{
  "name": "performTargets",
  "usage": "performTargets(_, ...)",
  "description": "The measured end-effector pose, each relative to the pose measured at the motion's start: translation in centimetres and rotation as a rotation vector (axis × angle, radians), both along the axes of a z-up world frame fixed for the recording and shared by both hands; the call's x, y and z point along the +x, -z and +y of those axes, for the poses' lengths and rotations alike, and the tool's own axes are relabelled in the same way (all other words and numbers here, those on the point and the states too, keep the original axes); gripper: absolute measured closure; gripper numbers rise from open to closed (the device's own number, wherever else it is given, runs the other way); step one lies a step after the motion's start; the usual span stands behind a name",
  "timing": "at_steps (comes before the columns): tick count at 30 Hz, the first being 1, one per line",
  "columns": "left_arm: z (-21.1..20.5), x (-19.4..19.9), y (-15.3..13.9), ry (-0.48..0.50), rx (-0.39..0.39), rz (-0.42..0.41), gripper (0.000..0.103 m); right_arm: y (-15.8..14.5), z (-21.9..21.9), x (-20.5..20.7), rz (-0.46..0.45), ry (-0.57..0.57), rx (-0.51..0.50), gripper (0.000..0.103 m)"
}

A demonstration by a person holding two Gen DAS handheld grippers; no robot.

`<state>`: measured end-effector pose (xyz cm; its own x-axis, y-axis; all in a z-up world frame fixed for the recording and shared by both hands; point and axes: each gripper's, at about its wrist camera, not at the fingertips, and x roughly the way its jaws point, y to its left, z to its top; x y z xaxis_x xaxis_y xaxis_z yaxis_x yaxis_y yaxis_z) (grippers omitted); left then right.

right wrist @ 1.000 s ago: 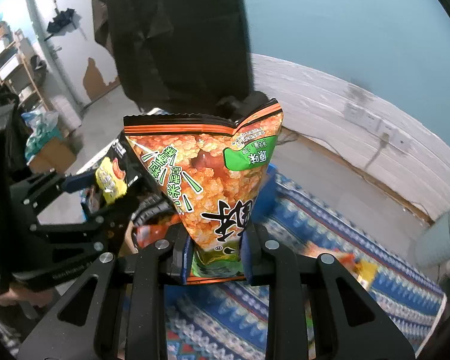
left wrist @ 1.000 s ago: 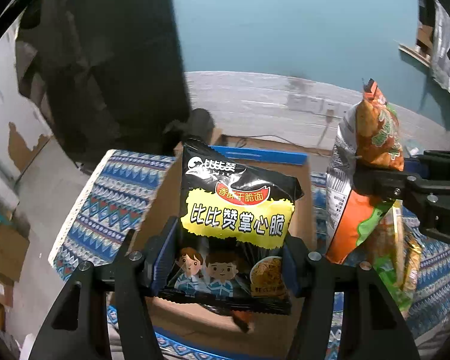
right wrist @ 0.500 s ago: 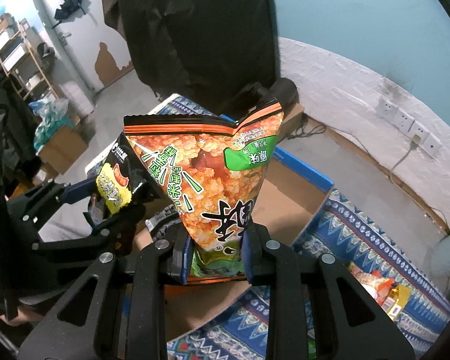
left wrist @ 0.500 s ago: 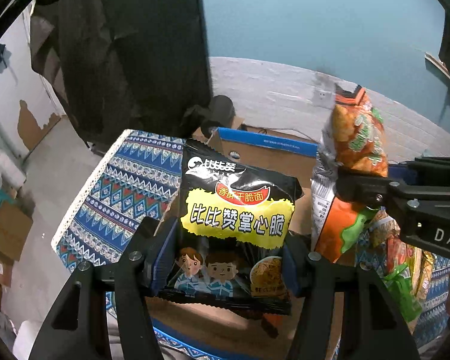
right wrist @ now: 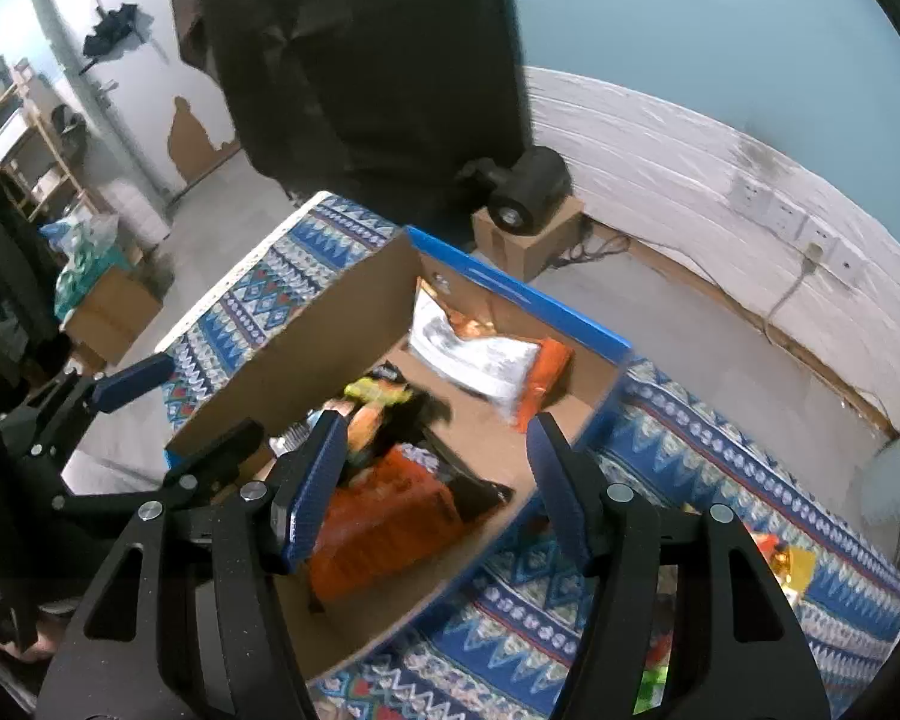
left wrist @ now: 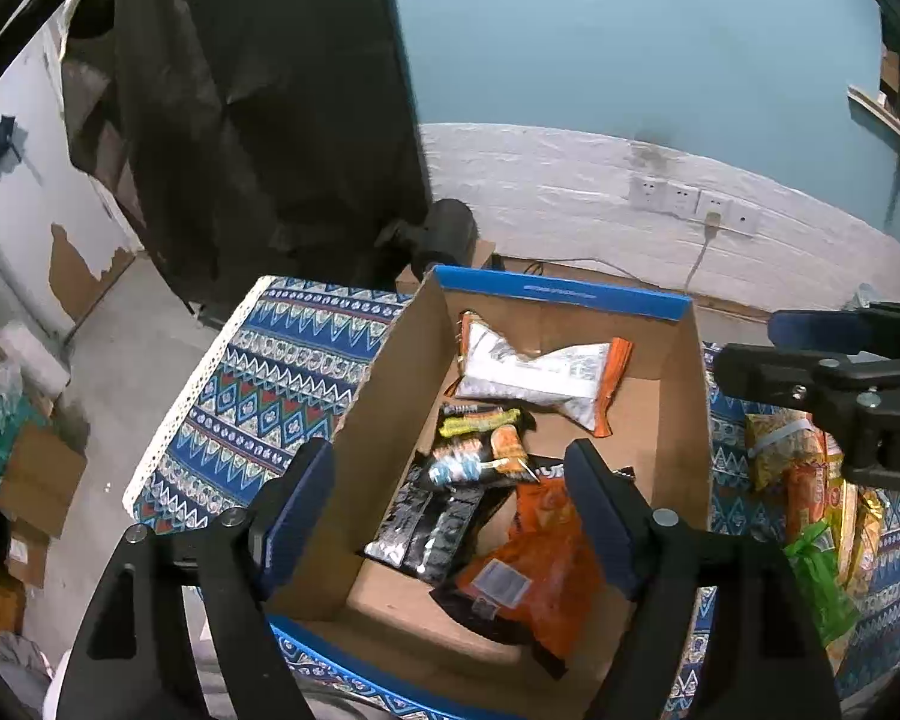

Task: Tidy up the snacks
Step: 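Carry both bags over the box and open both grippers to drop them, then move both grippers back over the remaining snack pile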

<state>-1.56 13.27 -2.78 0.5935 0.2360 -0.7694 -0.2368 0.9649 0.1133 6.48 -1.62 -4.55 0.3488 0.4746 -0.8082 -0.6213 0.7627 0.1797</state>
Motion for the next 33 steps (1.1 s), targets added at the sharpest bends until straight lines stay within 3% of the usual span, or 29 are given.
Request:
performTargets(12,-4.8,-0.2,-1.5,0.094,0.001,-0.014,0.022,-1.0,-7.6,-1.5,-0.007,0.093,-0.035,0.039)
performTargets(20,-9.3,0.1,-1.0,0.195,-0.047,0.029,0.022,-0.2,-13.8,-3.2,0.02,0.194,-0.062,0.039)
performTargets(33,-17.9,0.3,3.2,0.341,-0.091,0.185,0.022,5.1,-24.3,-6.6,0.137,0.438,-0.145,0.036)
